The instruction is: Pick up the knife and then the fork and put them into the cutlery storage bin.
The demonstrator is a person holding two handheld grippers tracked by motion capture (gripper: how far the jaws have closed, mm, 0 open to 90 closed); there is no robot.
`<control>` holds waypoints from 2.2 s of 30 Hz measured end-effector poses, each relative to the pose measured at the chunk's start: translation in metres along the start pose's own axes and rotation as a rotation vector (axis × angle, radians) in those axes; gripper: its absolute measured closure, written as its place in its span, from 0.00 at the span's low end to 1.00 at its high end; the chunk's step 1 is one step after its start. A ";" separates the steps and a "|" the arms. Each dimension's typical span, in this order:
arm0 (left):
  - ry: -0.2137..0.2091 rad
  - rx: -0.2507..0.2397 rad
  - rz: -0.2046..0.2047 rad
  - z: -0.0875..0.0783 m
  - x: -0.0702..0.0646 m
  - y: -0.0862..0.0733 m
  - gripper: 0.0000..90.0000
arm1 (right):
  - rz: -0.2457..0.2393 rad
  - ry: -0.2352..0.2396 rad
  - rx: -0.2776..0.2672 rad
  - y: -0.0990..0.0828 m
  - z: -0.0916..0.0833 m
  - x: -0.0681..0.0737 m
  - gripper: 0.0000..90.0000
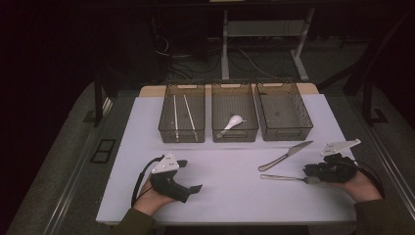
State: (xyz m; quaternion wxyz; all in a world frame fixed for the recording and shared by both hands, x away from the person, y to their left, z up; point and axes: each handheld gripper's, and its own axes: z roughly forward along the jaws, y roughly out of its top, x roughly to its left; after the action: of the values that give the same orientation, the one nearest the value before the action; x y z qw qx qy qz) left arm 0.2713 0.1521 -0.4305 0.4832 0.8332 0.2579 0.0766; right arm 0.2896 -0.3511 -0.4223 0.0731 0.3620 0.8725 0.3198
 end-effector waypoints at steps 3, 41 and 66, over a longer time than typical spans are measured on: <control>-0.001 -0.001 -0.001 0.000 0.000 0.000 0.01 | -0.049 0.059 -0.001 0.002 0.006 0.008 0.78; -0.007 0.000 0.004 0.000 -0.001 0.001 0.01 | -0.304 0.132 0.128 0.004 0.022 0.030 0.94; -0.011 -0.007 0.005 -0.001 -0.001 0.001 0.01 | -0.233 0.140 -0.048 0.012 -0.009 0.027 0.94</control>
State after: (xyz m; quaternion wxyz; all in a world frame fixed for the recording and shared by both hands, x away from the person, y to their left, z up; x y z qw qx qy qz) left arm 0.2708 0.1521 -0.4293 0.4872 0.8326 0.2528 0.0740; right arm 0.2740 -0.3312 -0.4049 0.0575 0.2335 0.9036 0.3545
